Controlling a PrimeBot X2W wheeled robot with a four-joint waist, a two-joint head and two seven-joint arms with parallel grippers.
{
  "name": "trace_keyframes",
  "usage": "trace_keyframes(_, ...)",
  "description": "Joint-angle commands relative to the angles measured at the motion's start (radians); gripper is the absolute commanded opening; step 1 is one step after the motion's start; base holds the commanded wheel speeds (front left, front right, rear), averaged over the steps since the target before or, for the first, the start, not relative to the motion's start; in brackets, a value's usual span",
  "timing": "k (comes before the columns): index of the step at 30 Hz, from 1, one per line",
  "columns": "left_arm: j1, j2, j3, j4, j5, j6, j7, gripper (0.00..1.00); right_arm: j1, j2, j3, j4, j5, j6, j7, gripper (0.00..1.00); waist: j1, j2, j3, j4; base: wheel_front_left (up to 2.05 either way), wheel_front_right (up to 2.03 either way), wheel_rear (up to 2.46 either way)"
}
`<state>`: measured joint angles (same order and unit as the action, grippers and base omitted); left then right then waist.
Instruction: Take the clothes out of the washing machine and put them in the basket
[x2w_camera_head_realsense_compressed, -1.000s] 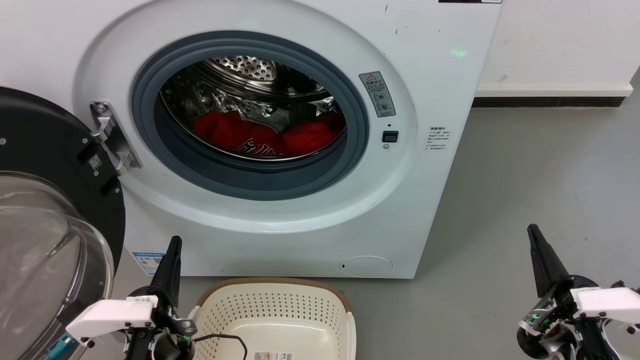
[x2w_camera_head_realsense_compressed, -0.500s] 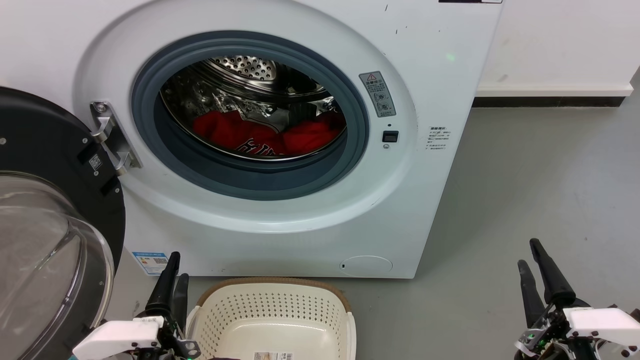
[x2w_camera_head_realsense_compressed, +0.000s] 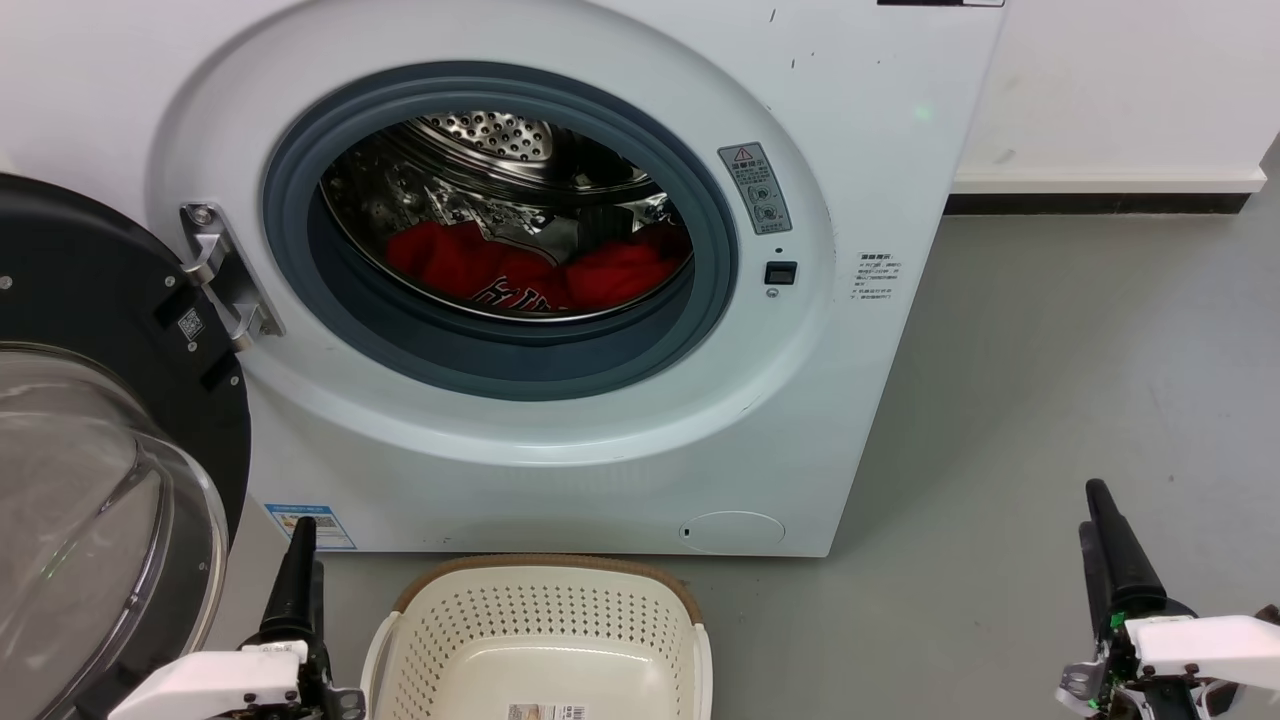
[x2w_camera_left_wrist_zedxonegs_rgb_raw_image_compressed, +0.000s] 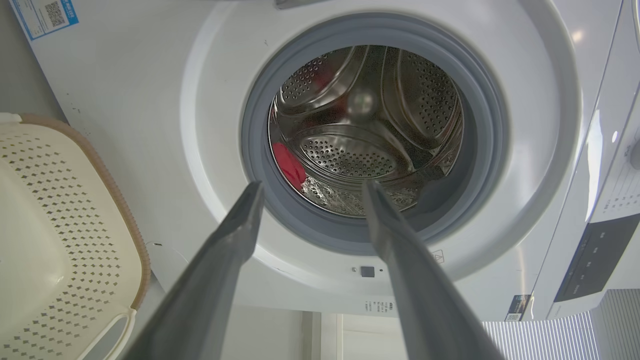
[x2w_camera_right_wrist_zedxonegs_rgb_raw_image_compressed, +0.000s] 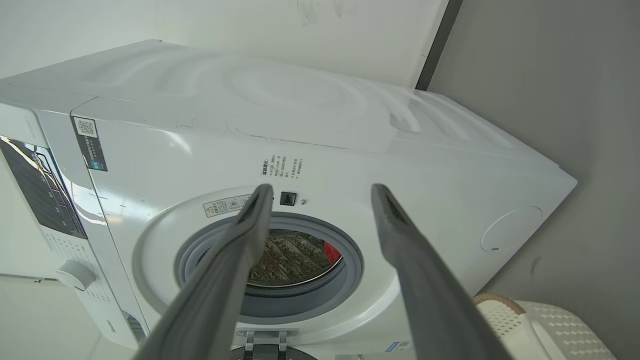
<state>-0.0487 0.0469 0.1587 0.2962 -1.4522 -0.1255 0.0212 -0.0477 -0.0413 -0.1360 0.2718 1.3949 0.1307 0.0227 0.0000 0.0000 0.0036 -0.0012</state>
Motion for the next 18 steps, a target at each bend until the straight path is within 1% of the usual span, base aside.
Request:
trace_keyframes(1, -0.019, 0.002, 0.012, -0.019, 0.031, 0.001, -0.009, 1.00, -0.010, -0.005, -0.009, -0.023, -0.046, 0.000, -0.010, 1.00, 0.0000, 0.0000, 0.000, 0.000, 0.00, 0.00, 0.00)
trace_keyframes(8, -0.013, 0.002, 0.034, -0.077, 0.166, 0.033, -0.038, 1.00, -0.012, -0.006, -0.022, -0.089, -0.274, 0.000, -0.039, 1.00, 0.0000, 0.0000, 0.003, -0.001, 0.00, 0.00, 0.00)
trace_keyframes(13, -0.006, 0.003, 0.037, -0.147, 0.269, 0.075, -0.056, 1.00, -0.010, -0.006, -0.024, -0.151, -0.443, 0.000, -0.058, 1.00, 0.0000, 0.0000, 0.005, -0.002, 0.00, 0.00, 0.00)
trace_keyframes(18, 0.008, 0.003, 0.012, -0.217, 0.382, 0.113, -0.075, 1.00, -0.009, -0.007, -0.015, -0.214, -0.598, 0.000, -0.076, 1.00, 0.0000, 0.0000, 0.007, -0.002, 0.00, 0.00, 0.00)
